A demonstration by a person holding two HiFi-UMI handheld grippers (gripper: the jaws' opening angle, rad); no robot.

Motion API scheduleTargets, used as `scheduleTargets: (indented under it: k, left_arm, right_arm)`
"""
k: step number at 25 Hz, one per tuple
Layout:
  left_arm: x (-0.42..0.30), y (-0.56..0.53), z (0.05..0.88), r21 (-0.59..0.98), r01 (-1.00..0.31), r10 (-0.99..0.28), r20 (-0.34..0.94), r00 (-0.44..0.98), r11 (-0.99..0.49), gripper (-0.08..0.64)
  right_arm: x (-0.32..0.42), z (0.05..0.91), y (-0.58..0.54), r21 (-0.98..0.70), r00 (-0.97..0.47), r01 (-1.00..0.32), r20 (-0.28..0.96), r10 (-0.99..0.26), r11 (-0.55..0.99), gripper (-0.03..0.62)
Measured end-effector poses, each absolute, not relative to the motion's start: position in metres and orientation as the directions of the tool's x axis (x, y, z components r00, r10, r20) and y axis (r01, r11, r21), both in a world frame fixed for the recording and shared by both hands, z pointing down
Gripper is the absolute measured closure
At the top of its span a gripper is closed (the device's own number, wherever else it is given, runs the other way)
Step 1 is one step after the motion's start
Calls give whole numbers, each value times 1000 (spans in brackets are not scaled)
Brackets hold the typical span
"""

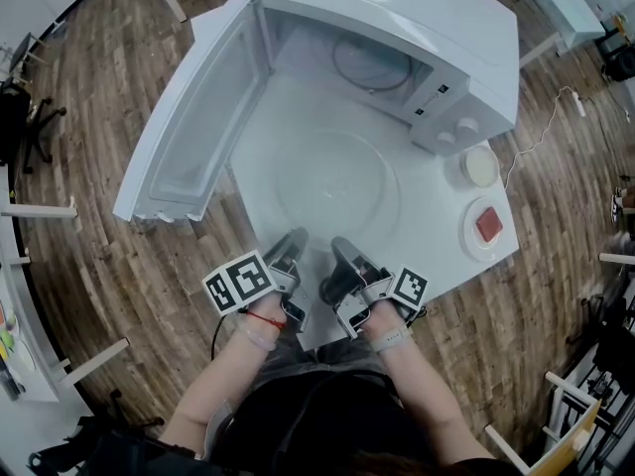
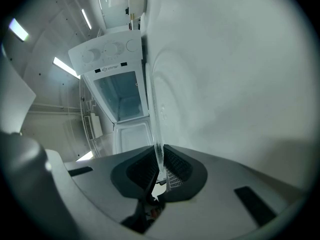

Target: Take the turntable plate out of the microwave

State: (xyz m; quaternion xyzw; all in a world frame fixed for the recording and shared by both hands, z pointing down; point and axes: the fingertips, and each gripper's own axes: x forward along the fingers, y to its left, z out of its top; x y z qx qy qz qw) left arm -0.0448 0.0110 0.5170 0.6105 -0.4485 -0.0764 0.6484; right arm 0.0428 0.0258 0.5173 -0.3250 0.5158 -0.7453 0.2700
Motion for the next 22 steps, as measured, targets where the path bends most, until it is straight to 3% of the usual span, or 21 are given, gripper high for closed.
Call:
scheduleTargets:
  k: [9,16,22]
  left_arm:
    - [-42,23,524,884,-372,-656,462,597,285,452]
    - [-45,33,518,855,-476,-653,482,584,206,453]
    - [-40,46,518,851,-486,-643,488,590,200,453]
  right_arm:
    - [44,525,27,-940,-641,46,233,-732,-339,545]
    - [45,529,28,-930,-637,16,273,-721,-367,545]
    - [46,532,29,-913,-629,-28,332,-702,-407,543]
